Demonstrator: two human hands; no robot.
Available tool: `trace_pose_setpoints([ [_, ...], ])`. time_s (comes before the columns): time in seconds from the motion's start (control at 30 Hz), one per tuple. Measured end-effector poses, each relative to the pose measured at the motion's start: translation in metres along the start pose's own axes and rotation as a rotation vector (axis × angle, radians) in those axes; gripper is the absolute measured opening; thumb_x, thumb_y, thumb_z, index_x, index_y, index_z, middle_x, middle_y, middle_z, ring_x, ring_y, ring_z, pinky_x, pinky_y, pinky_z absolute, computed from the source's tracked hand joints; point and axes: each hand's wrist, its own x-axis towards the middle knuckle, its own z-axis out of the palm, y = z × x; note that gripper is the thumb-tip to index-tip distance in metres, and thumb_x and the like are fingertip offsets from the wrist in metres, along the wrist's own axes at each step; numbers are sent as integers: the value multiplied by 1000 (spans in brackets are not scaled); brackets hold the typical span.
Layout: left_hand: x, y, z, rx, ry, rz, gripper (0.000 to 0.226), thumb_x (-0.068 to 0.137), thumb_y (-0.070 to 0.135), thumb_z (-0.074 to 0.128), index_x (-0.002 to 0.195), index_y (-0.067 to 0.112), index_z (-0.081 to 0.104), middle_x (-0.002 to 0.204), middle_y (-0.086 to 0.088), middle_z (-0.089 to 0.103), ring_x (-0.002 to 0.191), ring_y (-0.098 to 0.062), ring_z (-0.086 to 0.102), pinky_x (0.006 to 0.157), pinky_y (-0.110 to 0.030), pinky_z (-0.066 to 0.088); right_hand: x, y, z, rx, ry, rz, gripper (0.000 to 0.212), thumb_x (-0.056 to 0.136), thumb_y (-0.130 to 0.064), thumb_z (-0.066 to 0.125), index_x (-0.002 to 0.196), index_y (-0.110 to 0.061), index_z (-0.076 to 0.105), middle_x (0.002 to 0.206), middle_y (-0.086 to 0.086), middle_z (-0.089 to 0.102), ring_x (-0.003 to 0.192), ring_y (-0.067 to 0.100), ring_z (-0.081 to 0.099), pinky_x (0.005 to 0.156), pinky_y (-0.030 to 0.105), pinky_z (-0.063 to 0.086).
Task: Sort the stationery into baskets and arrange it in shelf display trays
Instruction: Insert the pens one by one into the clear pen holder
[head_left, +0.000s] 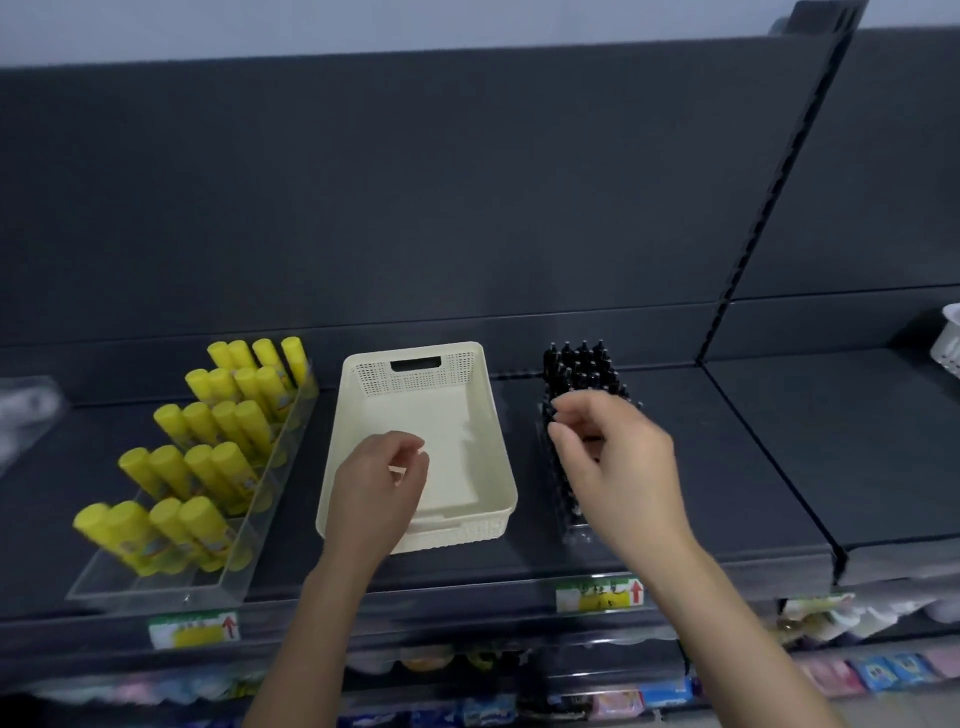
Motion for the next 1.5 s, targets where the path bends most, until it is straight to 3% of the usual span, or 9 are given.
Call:
trace_pose_setpoints([
  [0.23, -1, -35, -23, 27, 206, -149, 27, 84, 7, 66, 110, 11, 66, 103, -2, 57, 94, -21, 56, 83, -32, 46, 1, 23, 75, -55, -318, 181, 41, 88, -14, 60, 128, -13, 53, 118, 2, 56, 103, 14, 57, 92, 25, 47],
  [0.33, 1, -47, -21, -10, 141, -277, 37, 82, 14, 68, 118, 12, 59, 111, -3, 58, 102, -21, 55, 85, -37, 48, 6, 31, 91, 57, -285, 326, 36, 87, -10, 59, 122, -14, 55, 107, -3, 63, 99, 15, 60, 83, 27, 50],
  [0.57, -3, -55, -13, -426, 24, -592, 37, 84, 12, 62, 120, 20, 58, 96, 11, 65, 88, -10, 62, 64, -26, 46, 11, 37, 114, 294, -271, 674, 26, 88, -1, 42, 101, -13, 62, 90, 0, 66, 82, 18, 64, 65, 30, 53],
  [0.73, 1, -39, -27, -464, 42, -466, 37, 85, 7, 59, 103, 40, 64, 93, 15, 69, 90, -12, 65, 74, -33, 53, 10, 23, 116, 280, -172, 623, 35, 84, 5, 31, 90, -12, 61, 85, 6, 66, 72, 18, 59, 54, 26, 46],
  [0.93, 30, 3, -65, -412, 137, -171, 45, 83, 10, 59, 92, 55, 54, 90, 32, 64, 86, 10, 59, 64, -12, 45, 36, -18, 93, 268, 26, 378, 35, 84, 5, 33, 97, -13, 60, 86, 4, 63, 74, 18, 55, 63, 30, 43],
  [1.17, 46, 31, -78, -431, 209, 47, 49, 86, 2, 59, 120, 36, 52, 106, 28, 61, 100, 11, 56, 81, -4, 43, 49, -46, 56, 259, 160, 246, 36, 85, 1, 32, 97, -19, 60, 75, -7, 58, 64, 9, 48, 55, 23, 37],
  [1.27, 54, 46, -73, -444, 174, 65, 53, 87, 3, 59, 134, 26, 48, 120, 23, 60, 111, 6, 54, 95, -14, 43, 50, -46, 39, 231, 227, 241, 37, 86, 1, 33, 100, -20, 60, 71, -12, 55, 58, -1, 47, 48, 11, 34],
  [1.43, 56, 80, -59, -452, 108, 85, 57, 86, 9, 59, 133, 37, 46, 102, 47, 54, 99, 22, 51, 82, -3, 41, 47, -41, 3, 232, 311, 236, 38, 84, 3, 33, 73, -31, 47, 50, -25, 49, 45, -2, 42, 39, 8, 28],
  [1.5, 53, 95, -53, -467, 86, 102, 57, 85, 10, 60, 132, 38, 47, 105, 43, 55, 101, 20, 51, 84, -9, 42, 45, -37, -13, 237, 347, 227, 42, 82, 2, 33, 66, -36, 43, 47, -24, 47, 43, 0, 40, 38, 8, 26],
])
